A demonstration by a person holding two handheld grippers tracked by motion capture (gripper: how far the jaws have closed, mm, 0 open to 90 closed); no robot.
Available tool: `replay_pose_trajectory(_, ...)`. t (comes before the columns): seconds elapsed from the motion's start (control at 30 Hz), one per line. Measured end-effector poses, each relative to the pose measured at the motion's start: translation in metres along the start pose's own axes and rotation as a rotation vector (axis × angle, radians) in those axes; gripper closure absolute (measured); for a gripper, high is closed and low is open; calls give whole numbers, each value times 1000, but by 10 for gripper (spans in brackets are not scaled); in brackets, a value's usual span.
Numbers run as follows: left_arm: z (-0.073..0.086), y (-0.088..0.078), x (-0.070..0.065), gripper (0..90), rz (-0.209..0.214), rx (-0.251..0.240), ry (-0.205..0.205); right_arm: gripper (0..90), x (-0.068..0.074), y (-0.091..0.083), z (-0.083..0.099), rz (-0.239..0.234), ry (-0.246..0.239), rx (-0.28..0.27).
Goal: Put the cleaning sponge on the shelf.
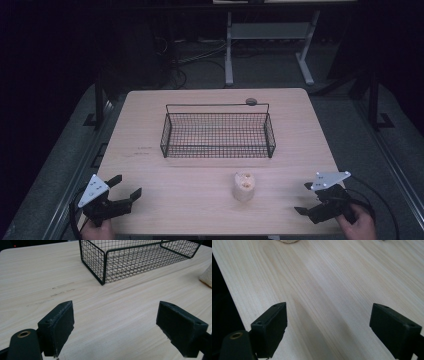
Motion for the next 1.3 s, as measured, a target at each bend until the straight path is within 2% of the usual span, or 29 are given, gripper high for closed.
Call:
replay_pose_trajectory(0.37, 0, -1, 1, 139, -8, 1, -1, 140, 1, 4, -6, -20, -18, 11)
replay_pose_trajectory(0.7, 0, -1, -2, 139, -9, 2, 14, 139, -1, 6, -23, -47, 5, 27)
replay_pose_trajectory(0.83, -1, 1, -3, 139, -8, 9, 23, 140, -1, 6, -30, -50, 2, 52)
replay_pose_trajectory(1.1, -1, 1, -2, 139, -6, 10, 20, 139, 3, 7, -45, -66, -61, 65)
replay_pose_trajectory(1.23, -1, 1, -2, 139, -6, 8, 19, 140, 5, 6, -55, -71, -108, 79)
replay_pose_trajectory(1.3, -1, 1, -2, 139, -8, 8, 22, 140, 5, 5, -58, -73, -115, 78)
Point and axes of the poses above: each handheld gripper's, and its own axes: y roughly forward along the jaws, z roughly out of its underside, x roughly to its left, the point moved 2 cm from there along y, roughly forward along the jaws, and after that the axes turned 7 degrees about -y, right-handed, at the moved point
